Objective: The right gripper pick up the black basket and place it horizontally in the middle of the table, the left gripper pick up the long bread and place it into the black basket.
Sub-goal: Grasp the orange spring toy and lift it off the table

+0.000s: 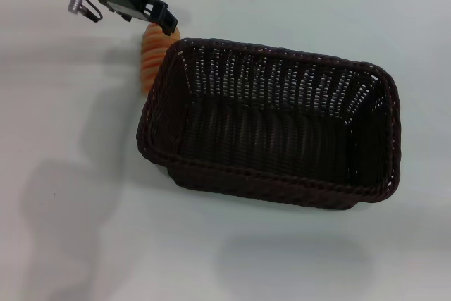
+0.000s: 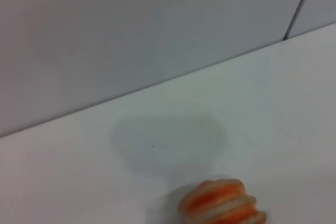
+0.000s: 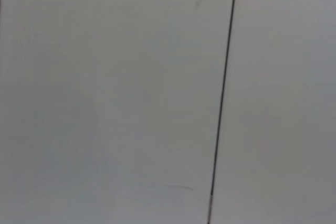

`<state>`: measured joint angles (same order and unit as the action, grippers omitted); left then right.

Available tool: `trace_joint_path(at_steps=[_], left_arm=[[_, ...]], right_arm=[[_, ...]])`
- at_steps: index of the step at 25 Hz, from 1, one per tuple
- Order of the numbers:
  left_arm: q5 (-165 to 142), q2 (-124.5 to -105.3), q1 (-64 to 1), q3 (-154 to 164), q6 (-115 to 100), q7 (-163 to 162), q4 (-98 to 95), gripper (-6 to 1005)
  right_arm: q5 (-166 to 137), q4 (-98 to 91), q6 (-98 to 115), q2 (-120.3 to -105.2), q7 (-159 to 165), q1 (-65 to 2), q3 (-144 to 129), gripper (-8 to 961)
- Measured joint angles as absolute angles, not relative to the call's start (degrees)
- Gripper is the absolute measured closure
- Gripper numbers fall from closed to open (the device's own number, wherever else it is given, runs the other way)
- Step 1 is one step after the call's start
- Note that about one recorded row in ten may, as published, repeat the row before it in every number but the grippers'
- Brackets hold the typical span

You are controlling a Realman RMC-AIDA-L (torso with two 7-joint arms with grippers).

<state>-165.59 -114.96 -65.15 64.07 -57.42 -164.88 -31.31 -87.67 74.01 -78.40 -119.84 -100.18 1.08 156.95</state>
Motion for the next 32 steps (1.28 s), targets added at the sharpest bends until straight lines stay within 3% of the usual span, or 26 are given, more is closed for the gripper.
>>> trace_joint_path(at_steps=[12,32], left_arm=[[-165.6,-117.47,-63.9,64.1,-54.6,-164.6,-28.3,193],[-165.3,-118.03,-64.3,64.6,-55.9,-164.3,-28.7,192]], right_arm=[[-87.7,74.5,-78.8,-119.74,-100.2,-0.1,153.5,325],[-88.0,74.6,-78.3,-119.62,-100.2,-1.7,149.7,325]])
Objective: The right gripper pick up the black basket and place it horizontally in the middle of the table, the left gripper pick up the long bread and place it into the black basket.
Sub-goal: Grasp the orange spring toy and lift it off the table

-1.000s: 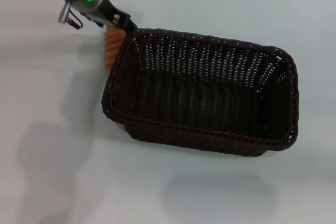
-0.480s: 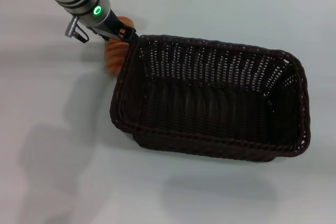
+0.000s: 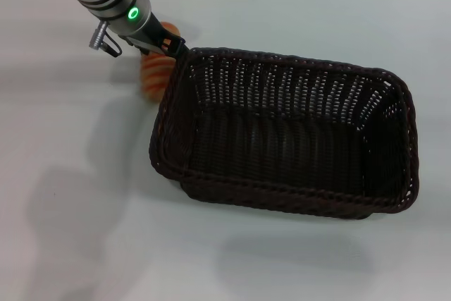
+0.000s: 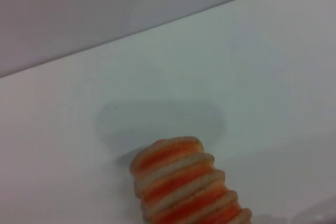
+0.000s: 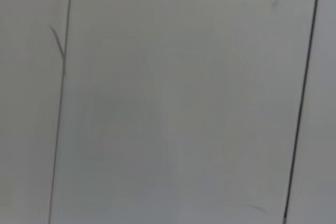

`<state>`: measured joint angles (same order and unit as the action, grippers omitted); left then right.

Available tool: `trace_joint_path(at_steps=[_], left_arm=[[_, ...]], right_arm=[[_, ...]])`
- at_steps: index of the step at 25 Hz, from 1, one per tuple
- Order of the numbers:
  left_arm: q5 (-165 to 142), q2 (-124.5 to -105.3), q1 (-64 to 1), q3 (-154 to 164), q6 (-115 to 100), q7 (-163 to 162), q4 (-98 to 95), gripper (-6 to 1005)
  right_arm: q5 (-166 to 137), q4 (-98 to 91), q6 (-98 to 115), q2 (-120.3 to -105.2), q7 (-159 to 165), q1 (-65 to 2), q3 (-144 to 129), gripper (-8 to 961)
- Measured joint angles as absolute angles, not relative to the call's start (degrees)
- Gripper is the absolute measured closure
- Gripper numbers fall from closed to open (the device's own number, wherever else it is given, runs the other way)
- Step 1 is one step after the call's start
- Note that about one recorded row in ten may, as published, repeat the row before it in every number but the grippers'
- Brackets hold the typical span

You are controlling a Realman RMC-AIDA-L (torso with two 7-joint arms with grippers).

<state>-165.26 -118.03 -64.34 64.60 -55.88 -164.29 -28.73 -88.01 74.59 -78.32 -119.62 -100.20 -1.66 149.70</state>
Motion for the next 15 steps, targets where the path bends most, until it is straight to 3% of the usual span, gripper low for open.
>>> trace_joint_path(at_steps=[15], left_arm=[[-165.5,-117.80,-62.9,64.6,-54.6,-164.0,-28.3,192]], right_arm=[[-87.7,75.7,-78.3,-119.69,-100.0,-2.9,147.6,325]])
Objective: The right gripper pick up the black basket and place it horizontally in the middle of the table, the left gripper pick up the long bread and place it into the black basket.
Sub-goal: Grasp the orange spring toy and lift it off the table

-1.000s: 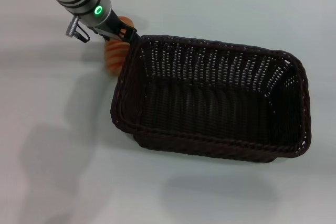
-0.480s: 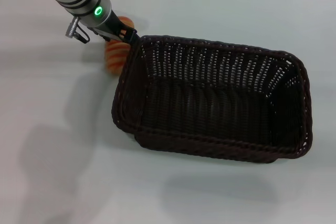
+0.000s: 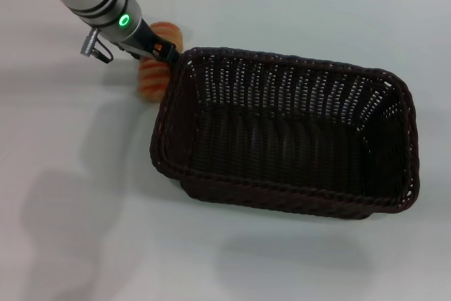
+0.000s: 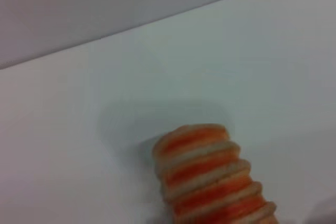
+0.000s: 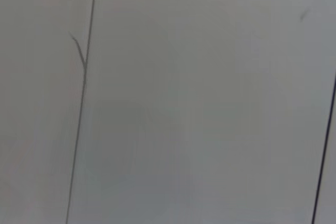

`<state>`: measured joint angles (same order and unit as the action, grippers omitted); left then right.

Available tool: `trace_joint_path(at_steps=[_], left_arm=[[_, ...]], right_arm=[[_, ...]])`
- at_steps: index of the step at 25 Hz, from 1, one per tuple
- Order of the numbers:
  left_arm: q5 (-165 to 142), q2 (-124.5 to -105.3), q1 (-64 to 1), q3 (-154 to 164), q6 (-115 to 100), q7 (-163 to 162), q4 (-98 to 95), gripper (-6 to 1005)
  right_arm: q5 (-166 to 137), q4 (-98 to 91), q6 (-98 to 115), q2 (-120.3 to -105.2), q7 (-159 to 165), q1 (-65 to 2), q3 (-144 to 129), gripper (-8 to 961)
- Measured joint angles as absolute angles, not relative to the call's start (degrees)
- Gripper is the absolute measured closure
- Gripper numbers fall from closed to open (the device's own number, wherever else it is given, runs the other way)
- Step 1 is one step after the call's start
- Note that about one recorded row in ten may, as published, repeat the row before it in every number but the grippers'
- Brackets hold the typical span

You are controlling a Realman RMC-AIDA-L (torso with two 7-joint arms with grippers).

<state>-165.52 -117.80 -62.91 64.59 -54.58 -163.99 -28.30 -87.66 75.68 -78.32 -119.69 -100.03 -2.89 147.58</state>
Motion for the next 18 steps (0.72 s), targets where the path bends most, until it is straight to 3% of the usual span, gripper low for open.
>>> trace_joint_path(at_steps=[18], left_arm=[[-165.5,-117.84,-61.9,66.6,-55.7,-163.6,-28.6,221]], right_arm=[[-86.8,76.1,-78.6,-119.71,-99.8,-3.8,146.2,324]])
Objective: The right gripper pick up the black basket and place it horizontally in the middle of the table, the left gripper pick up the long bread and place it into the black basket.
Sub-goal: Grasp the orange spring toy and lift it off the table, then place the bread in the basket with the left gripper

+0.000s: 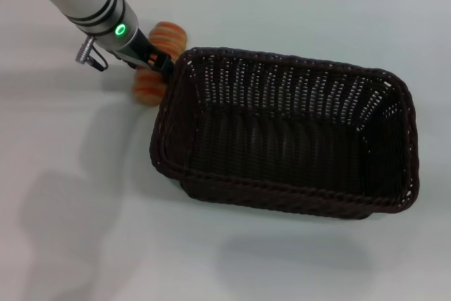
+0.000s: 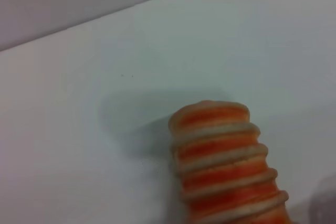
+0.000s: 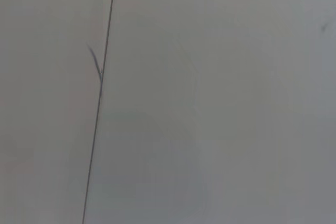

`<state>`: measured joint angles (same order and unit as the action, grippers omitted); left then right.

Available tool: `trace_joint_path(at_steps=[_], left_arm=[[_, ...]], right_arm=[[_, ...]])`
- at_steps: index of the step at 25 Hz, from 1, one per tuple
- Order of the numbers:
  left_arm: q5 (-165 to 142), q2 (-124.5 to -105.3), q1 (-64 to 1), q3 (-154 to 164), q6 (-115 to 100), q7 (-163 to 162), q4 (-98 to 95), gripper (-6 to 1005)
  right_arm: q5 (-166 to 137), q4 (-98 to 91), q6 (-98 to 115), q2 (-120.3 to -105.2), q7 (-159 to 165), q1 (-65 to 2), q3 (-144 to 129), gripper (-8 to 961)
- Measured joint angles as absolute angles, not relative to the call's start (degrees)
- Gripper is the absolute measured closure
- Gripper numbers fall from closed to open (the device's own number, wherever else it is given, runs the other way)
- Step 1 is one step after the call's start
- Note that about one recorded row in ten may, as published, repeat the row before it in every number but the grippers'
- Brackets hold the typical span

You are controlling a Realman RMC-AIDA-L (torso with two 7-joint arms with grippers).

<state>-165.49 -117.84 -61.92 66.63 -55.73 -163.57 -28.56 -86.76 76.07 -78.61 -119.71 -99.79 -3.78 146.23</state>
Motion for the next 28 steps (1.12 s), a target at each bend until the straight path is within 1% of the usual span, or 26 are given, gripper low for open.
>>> trace_joint_path(at_steps=[4,12,14,23,26,27,28], left_arm=[[-165.5,-117.86,-61.7,69.0,-56.1,-163.5,-29.0,261],[-165.6,-117.87,-61.1,71.4,-56.4,-163.1,-31.6,401],[-165.6,-117.86,-60.5,71.4,-56.5,-162.8,-33.0,417],[-165.5,-117.91,-53.6,71.0,-60.6,-162.7,-47.8,493],[-164.4,-118.01,-50.4,71.0,-65.6,-162.7,-56.5,530],[-162.1,-118.18,-48.0,71.3,-69.6,-162.4,-63.4,542],[-162.1,-118.18,-48.0,71.3,-69.6,-162.4,-63.4,546]], right_arm=[[-86.7,76.1,-78.6,-119.71,-99.8,-3.8,145.8,324],[-86.7,76.1,-78.6,-119.71,-99.9,-3.8,145.7,324],[-86.7,76.0,-78.6,-119.71,-99.9,-3.8,145.7,324],[-85.8,76.0,-78.5,-119.68,-100.0,-3.8,145.7,324],[-85.8,76.2,-78.3,-119.62,-100.0,-4.1,145.7,324],[-85.8,76.3,-78.2,-119.62,-100.0,-4.2,145.7,324],[-85.8,76.4,-78.2,-119.62,-99.9,-4.3,145.7,324]])
